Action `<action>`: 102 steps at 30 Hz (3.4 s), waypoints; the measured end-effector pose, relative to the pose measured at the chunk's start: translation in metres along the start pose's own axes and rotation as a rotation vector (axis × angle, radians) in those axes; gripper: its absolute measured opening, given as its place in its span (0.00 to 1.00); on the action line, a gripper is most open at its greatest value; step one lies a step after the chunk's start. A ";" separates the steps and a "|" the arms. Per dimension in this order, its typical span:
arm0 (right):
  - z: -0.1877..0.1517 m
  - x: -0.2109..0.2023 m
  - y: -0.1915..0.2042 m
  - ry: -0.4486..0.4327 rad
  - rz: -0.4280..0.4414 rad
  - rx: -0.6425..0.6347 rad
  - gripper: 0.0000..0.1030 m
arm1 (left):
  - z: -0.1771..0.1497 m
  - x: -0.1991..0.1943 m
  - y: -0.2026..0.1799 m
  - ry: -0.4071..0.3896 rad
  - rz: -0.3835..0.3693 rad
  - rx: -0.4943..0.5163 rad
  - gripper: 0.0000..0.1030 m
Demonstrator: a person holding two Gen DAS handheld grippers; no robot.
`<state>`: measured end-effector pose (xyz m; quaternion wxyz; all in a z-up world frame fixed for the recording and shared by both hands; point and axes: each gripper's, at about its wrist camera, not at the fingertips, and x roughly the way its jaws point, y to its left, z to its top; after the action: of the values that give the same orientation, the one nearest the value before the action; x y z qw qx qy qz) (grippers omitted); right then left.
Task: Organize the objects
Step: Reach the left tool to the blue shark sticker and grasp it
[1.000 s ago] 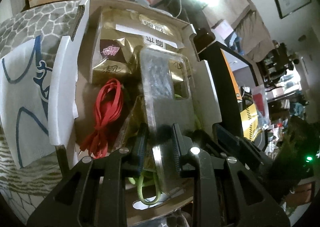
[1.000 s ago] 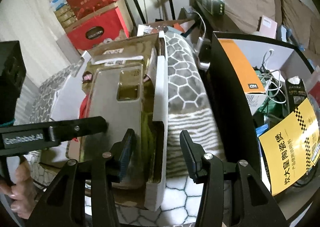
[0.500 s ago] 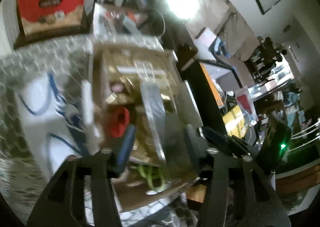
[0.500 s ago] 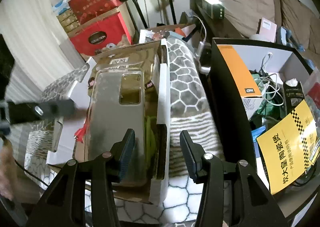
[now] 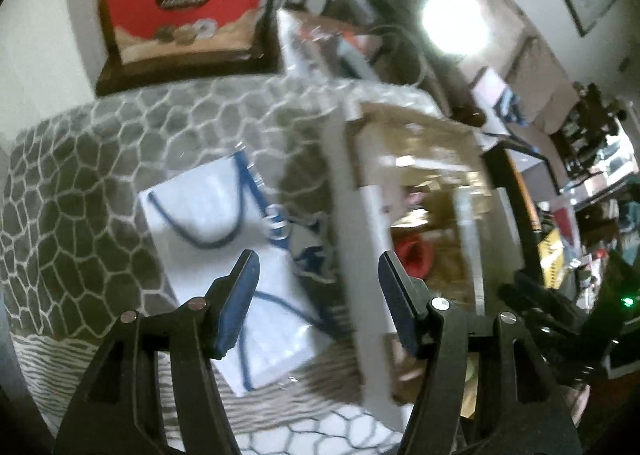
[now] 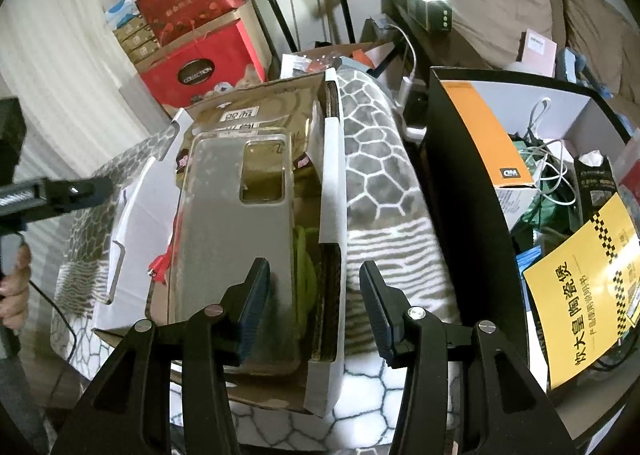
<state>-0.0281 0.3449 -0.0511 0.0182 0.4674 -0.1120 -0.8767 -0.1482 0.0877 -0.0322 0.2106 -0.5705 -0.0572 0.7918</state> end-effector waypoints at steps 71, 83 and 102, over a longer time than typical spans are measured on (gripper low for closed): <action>-0.018 0.012 -0.010 0.072 -0.170 -0.098 0.16 | 0.018 0.063 -0.020 0.072 0.073 0.238 0.65; -0.018 0.012 -0.013 0.073 -0.161 -0.091 0.16 | 0.002 0.062 -0.032 0.069 0.087 0.546 0.66; -0.019 0.013 -0.010 0.076 -0.162 -0.099 0.16 | 0.001 0.075 -0.038 0.070 0.059 0.676 0.49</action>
<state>-0.0189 0.3491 -0.0744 -0.0256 0.5065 -0.0298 -0.8614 -0.1580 0.1517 -0.0850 0.3665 -0.4966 0.2325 0.7517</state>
